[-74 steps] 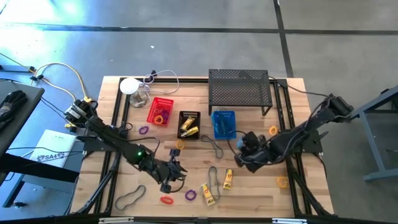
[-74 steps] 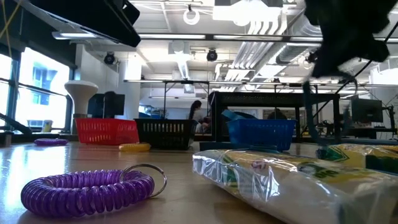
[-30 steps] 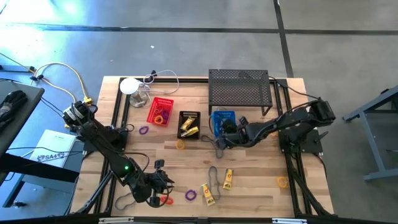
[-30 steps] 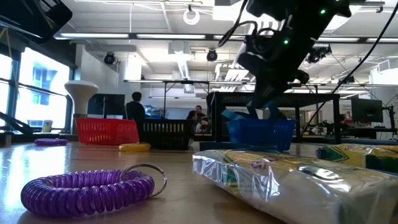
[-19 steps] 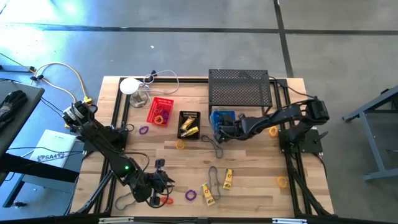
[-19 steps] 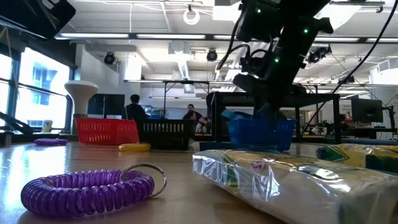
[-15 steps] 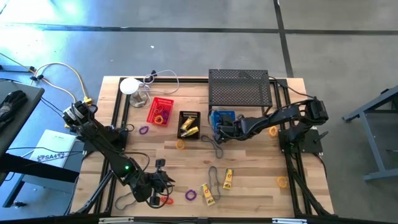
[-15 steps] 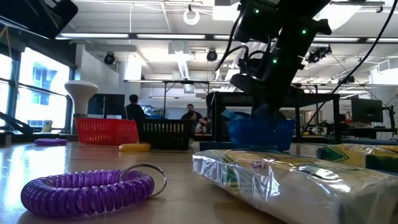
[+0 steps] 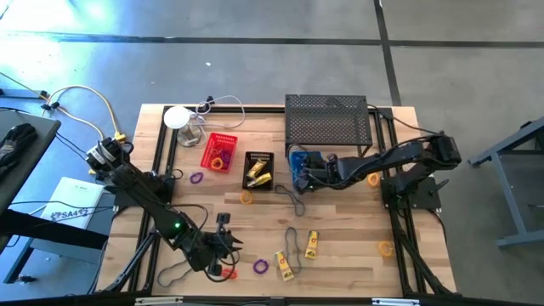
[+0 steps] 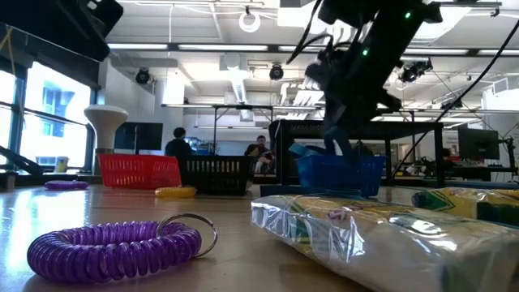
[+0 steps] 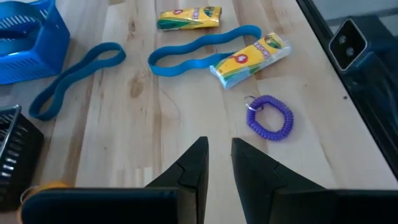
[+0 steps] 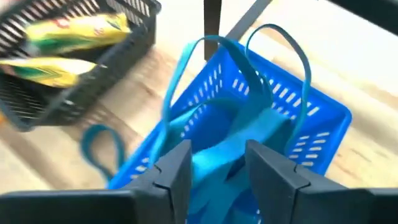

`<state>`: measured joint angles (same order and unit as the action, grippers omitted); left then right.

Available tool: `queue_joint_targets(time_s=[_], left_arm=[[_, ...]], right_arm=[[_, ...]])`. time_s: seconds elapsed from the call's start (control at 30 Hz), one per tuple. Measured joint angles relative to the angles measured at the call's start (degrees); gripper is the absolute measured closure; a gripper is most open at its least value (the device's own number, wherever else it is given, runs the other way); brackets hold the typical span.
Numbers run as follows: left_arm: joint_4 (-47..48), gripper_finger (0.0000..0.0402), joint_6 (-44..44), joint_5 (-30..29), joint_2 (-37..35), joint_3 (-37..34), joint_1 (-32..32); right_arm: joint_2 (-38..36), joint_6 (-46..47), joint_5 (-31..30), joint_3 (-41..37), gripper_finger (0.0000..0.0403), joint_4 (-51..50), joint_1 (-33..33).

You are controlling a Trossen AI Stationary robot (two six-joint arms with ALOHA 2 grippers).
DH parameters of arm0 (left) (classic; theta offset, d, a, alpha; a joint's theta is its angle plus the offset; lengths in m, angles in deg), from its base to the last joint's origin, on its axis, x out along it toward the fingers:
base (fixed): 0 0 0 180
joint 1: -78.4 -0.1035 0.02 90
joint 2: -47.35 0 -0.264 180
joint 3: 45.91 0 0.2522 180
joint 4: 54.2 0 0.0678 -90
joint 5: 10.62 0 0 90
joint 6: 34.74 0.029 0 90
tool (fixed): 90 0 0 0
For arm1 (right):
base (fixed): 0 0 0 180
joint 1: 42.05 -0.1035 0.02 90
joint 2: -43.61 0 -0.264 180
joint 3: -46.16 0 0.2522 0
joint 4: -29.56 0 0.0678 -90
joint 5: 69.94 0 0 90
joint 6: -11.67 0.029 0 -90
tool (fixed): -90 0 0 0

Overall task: Pick & Place Office Desk Supplies
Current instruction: Put the blue rubber band into the blue bin

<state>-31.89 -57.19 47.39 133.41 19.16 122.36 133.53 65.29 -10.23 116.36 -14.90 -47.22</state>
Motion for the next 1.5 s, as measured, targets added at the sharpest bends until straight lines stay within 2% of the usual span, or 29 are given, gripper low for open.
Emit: queue_joint_targets(time_s=[0.13, 0.3, 0.63, 0.7, 0.8, 1.0, 1.1, 1.23, 1.33, 1.4, 1.5], left_arm=[[-0.48, 0.0337, 4.0, 4.71, 0.02, -0.02, -1.21], [-1.74, 0.0337, 8.04, 5.62, 0.02, -0.02, -1.59], [-2.44, 0.0337, 14.47, 5.64, 0.02, -0.02, -1.95], [-3.65, 0.0337, 16.99, 5.66, 0.02, -0.02, -2.56], [-6.45, 0.0337, 22.94, 5.63, 0.02, -0.02, -4.1], [-10.96, 0.0337, 34.51, 5.94, 0.02, -0.02, -10.53], [-12.9, 0.0337, 36.41, 12.68, 0.02, -0.02, -16.13], [-17.61, 0.0337, 36.78, 30.27, 1.02, 0.0, -24.34], [-22.55, 0.0337, 35.99, 39.81, 3.49, 0.0, -28.78], [-26.56, 0.0337, 36.31, 42.39, 6.17, 0.02, -30.8], [-33.5, 0.0337, 39.38, 42.08, 11.08, 0.02, -32.26]], right_arm=[[-4.45, 1.98, 0.31, 0.0, 0.0269, -0.96, -2.39], [-8.76, 6.12, 0.77, 0.0, 0.0289, -2.62, -7.86], [-9.65, 25.02, 1.25, -0.02, 0.0321, -6.99, -25.73], [-8.99, 29.37, -1.35, 0.02, 0.0328, -6.8, -29.87], [-7.9, 34.28, -8.38, -0.03, 0.0339, -6.52, -36.06], [-3.0, 36.53, -22.01, 0.0, 0.0355, -3.6, -44.51], [-0.32, 36.21, -24.65, -0.02, 0.0357, -1.09, -46.48], [3.47, 34.66, -25.4, -0.02, 0.0356, 3.37, -47.02], [5.52, 34.87, -27.35, -0.02, 0.0356, 5.74, -46.66], [6.22, 34.77, -27.12, -0.02, 0.0356, 6.62, -46.15], [6.44, 34.57, -26.28, -0.02, 0.0356, 7.18, -45.67]])
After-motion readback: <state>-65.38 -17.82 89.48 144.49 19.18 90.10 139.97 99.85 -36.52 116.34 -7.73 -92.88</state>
